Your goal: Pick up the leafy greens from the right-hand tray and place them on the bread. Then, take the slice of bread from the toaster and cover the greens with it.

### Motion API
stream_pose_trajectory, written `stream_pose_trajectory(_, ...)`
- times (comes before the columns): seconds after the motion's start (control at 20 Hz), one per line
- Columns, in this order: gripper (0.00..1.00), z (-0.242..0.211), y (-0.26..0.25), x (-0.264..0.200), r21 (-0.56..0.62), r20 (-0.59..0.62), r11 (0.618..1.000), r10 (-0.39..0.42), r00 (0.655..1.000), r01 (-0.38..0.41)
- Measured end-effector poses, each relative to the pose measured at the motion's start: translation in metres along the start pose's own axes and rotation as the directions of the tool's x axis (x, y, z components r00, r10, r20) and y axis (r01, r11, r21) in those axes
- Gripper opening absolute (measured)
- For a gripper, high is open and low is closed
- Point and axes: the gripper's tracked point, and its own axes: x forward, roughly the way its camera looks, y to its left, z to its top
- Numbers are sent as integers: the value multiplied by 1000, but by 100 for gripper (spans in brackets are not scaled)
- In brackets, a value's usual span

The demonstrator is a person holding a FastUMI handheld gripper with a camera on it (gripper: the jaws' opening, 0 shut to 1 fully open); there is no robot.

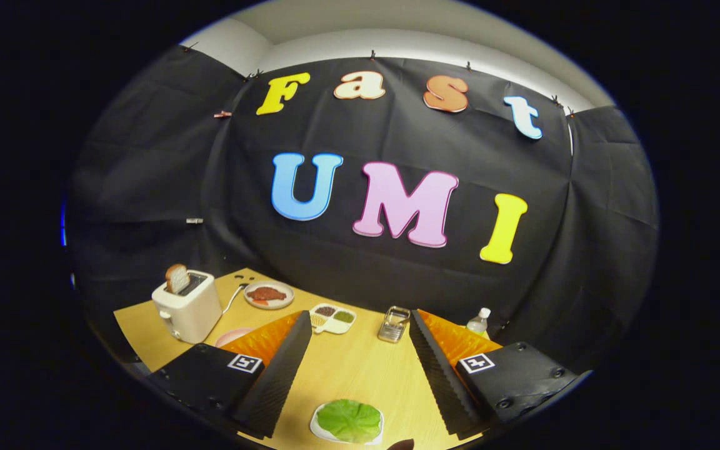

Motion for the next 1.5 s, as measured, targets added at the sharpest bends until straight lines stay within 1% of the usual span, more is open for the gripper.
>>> stream_pose_trajectory(0.1, 98, -38, -3, 1, -26, -64, 999, 26, 998, -27)
stream_pose_trajectory(0.2, 98, -78, -3, 3, -28, -140, 998, 49, 989, -53)
stream_pose_trajectory(0.4, 97, -150, -2, 13, 23, -285, 996, 87, 955, -83)
stream_pose_trajectory(0.6, 96, -212, 3, 21, 50, -405, 994, 110, 907, -98)
stream_pose_trajectory(0.75, 95, -254, 9, 24, 61, -497, 991, 135, 858, -120)
stream_pose_trajectory(0.8, 93, -265, 12, 24, 70, -521, 989, 149, 840, -132)
stream_pose_trajectory(0.85, 91, -274, 14, 27, 74, -540, 988, 156, 827, -138)
stream_pose_trajectory(0.9, 86, -282, 16, 30, 79, -558, 987, 162, 814, -142)
stream_pose_trajectory(1.05, 81, -309, 18, 38, 88, -617, 985, 169, 769, -146)
stream_pose_trajectory(1.1, 78, -314, 19, 41, 93, -631, 985, 172, 756, -146)
stream_pose_trajectory(1.25, 78, -331, 24, 45, 113, -675, 981, 191, 713, -157)
stream_pose_trajectory(1.3, 73, -333, 26, 45, 126, -685, 979, 203, 700, -160)
stream_pose_trajectory(1.35, 68, -330, 25, 47, 138, -682, 979, 202, 703, -148)
stream_pose_trajectory(1.4, 66, -334, 24, 45, 150, -693, 979, 205, 691, -140)
stream_pose_trajectory(1.5, 66, -335, 25, 44, 150, -703, 979, 204, 681, -139)
